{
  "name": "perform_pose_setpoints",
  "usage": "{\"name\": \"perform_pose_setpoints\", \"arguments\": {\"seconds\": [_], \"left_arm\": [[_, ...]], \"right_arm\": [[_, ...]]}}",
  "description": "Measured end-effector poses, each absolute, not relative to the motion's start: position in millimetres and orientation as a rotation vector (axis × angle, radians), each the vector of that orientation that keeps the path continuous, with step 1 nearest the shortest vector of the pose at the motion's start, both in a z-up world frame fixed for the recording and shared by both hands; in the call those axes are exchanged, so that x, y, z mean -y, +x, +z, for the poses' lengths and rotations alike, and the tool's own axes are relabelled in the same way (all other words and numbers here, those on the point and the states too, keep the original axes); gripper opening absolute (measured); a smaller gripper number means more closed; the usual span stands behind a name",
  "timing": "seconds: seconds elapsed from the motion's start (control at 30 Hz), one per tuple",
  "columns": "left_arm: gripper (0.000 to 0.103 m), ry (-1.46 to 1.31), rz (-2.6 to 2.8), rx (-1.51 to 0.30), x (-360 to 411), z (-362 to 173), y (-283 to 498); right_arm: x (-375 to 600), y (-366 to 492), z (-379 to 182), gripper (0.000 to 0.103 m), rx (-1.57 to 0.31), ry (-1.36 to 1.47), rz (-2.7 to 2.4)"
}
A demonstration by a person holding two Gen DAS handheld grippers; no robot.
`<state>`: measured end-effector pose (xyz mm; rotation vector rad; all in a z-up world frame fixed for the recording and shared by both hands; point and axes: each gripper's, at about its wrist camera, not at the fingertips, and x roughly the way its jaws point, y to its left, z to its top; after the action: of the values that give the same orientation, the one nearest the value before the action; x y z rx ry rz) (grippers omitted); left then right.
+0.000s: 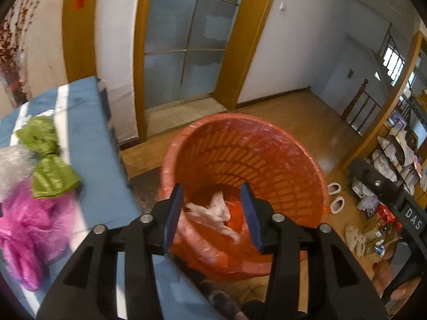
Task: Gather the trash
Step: 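Carry both bags over the wastebasket and open both grippers to drop them, then return the right gripper to the table and grasp the pink bag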
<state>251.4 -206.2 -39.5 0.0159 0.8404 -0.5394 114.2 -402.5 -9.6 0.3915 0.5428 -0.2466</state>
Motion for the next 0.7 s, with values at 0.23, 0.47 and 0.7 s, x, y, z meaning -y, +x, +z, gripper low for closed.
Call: {"name": "perform_pose_setpoints", "arguments": {"seconds": [0.23,0.47,0.7], "left_arm": [[0.058,0.027,-0.407,-0.740,152,-13,236],[0.067,0.048,-0.295,-0.689,102,-1,216],[0.077,0.059,-0.183,-0.647,46,0,191]], "right_arm": [[389,104,3,0.068,-0.517,0.321,-0.261],[354,106,11,0.068,-0.515,0.269,-0.200],[301,118,10,0.068,-0.547,0.193,-0.092]]}}
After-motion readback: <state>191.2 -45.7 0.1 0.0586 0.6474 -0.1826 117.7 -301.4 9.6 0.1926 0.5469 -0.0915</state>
